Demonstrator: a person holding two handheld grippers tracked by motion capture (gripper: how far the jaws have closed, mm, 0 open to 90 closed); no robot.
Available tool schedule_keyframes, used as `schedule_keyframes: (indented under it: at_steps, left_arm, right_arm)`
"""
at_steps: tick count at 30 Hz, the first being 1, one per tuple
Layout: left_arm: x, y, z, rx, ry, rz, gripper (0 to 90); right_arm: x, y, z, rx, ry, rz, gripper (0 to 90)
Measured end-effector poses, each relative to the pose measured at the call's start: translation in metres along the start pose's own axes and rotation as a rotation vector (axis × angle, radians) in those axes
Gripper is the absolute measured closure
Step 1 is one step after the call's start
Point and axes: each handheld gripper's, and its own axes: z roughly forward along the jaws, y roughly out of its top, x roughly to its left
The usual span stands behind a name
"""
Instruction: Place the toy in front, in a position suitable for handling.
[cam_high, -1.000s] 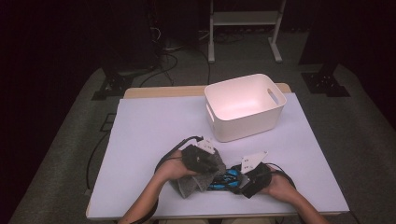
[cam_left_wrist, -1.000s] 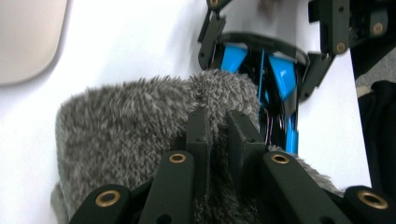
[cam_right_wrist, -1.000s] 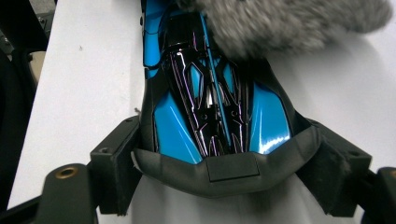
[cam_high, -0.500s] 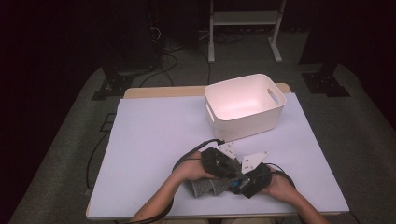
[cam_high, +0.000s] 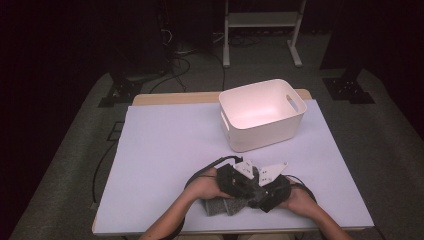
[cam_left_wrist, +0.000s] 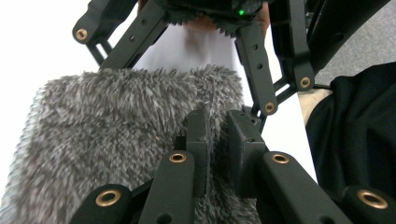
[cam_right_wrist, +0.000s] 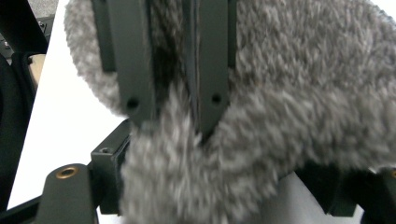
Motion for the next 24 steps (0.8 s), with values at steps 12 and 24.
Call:
schedule_keyframes:
  at_steps: [12, 24]
  left_arm:
    - [-0.005, -0.049, -0.040, -0.050, 0.072, -0.082, 79.7]
    - [-0.007, -0.103, -0.067, -0.014, 0.148, -0.201, 78.2]
  right_arm:
    - [0.000, 0.000, 0.000, -0.001, 0.001, -0.001, 21.4]
    - [0.000, 0.000, 0.000, 0.000, 0.001, -0.005, 21.4]
